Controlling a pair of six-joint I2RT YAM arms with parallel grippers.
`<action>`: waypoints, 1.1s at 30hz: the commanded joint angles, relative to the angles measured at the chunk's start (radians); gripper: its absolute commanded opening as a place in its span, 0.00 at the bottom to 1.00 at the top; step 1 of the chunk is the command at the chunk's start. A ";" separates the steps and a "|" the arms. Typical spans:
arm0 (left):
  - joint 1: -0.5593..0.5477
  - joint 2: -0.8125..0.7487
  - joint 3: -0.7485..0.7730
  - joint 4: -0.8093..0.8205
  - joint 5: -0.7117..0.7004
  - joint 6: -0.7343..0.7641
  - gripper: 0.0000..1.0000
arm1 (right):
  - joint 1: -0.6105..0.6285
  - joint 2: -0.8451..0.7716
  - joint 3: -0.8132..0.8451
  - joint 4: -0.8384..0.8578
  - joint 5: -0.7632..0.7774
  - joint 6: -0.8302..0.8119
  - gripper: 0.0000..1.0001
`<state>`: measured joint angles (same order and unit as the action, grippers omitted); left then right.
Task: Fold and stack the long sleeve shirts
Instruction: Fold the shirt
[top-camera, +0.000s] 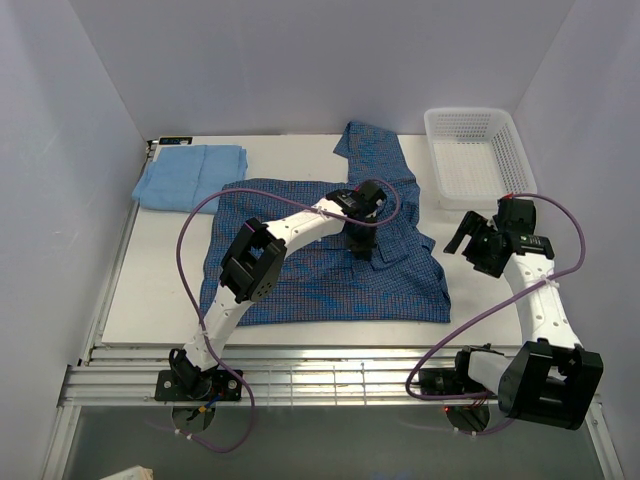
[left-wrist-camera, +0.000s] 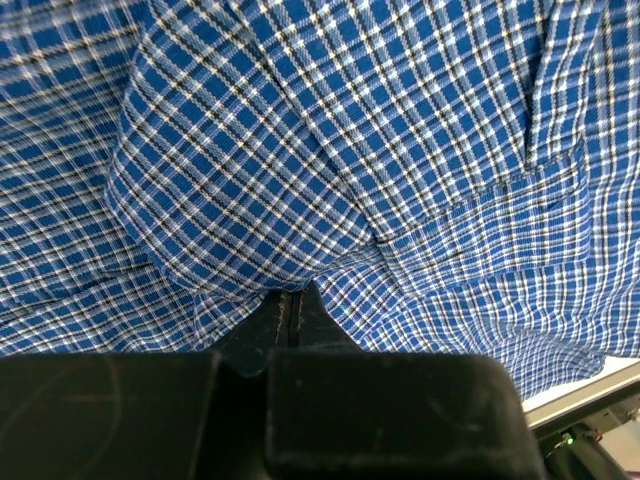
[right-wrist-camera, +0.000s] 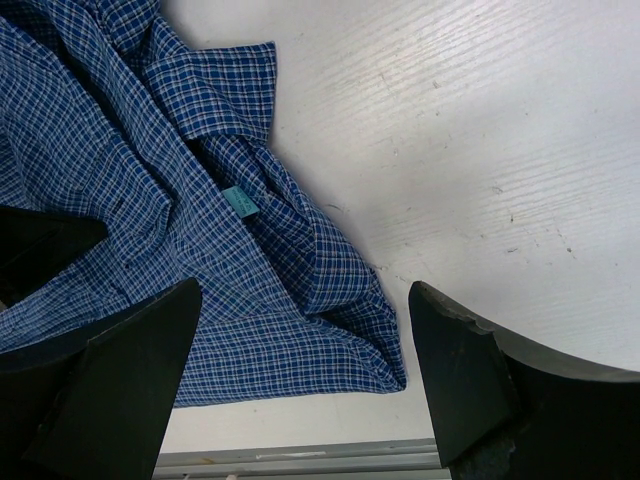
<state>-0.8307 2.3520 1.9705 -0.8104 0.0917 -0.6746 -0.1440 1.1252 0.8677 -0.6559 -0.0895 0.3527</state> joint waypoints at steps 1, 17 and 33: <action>-0.005 -0.029 0.030 0.036 -0.049 -0.014 0.00 | -0.005 -0.034 -0.004 0.027 -0.006 -0.024 0.90; 0.038 -0.514 -0.372 0.042 -0.119 0.076 0.00 | -0.003 -0.036 -0.022 0.041 -0.039 -0.050 0.90; 0.318 -0.901 -0.688 -0.291 -0.245 0.311 0.00 | -0.003 0.002 -0.041 0.062 -0.107 -0.061 0.90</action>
<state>-0.5442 1.5116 1.2816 -1.0515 -0.0956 -0.4381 -0.1440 1.1278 0.8505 -0.6250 -0.1646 0.3088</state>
